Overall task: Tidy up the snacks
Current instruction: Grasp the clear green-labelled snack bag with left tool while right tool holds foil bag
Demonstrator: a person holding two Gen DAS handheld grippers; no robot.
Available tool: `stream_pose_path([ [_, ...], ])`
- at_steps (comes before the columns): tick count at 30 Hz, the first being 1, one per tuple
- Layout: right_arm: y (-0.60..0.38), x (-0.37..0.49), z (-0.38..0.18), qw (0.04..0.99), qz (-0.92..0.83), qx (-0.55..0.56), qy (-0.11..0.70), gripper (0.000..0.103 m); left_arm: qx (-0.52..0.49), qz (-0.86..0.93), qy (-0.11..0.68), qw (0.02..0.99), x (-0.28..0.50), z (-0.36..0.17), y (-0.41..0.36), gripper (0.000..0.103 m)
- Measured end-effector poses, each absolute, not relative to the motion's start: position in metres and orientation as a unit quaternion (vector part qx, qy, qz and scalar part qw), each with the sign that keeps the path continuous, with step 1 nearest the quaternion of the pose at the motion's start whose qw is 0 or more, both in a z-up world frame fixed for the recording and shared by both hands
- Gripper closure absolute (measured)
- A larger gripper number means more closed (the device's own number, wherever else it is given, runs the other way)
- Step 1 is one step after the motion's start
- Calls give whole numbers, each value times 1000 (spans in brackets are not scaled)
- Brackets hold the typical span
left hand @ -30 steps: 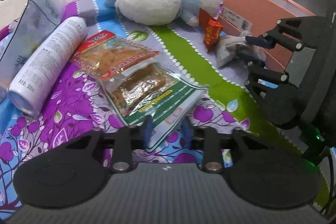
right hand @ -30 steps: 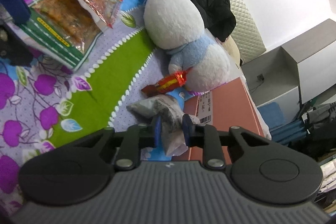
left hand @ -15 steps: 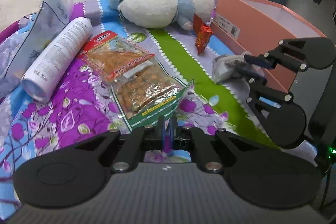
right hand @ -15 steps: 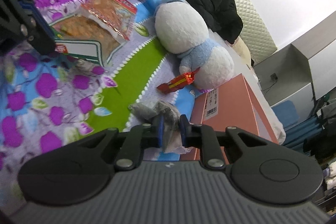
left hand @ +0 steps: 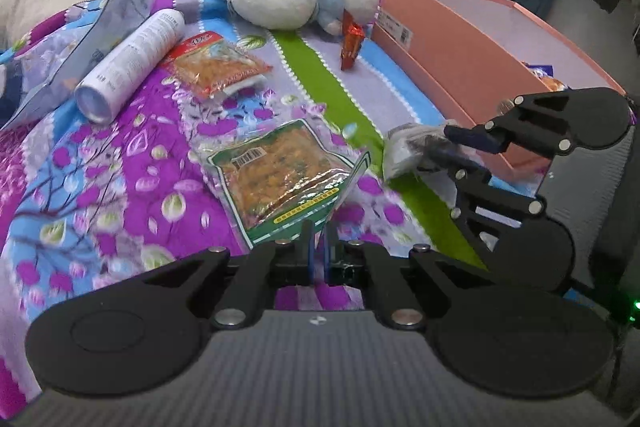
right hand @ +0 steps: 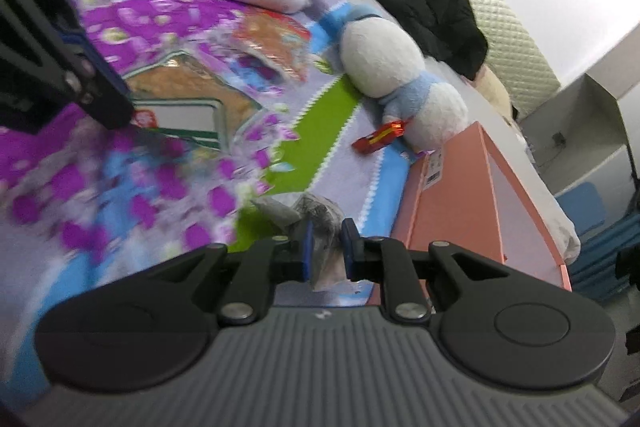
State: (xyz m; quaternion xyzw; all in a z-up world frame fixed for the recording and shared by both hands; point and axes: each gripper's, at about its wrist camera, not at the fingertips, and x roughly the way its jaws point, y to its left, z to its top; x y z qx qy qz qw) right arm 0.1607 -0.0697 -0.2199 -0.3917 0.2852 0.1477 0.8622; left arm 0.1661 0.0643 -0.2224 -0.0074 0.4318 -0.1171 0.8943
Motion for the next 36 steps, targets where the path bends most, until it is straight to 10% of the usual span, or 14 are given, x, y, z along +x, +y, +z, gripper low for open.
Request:
stream_pose_path([
  [24,-112,87,-204,882,206,-247,345,88,-91,-72,460,880,75,-203,57,97],
  [26,-116,89,-202,885,210,-231,344,86,-110,-69,468,874,78,-203,61,85],
  [28,-120,92,-202,886,217,-212,349,86,-129,-61,473,870,79,-203,65,39],
  [30,-125,94,-201,888,225,-188,355,85,-139,-47,462,875,76,-201,68,23],
  [36,-140,94,-195,896,244,-145,341,43,-189,-27,470,862,80,-202,77,15],
])
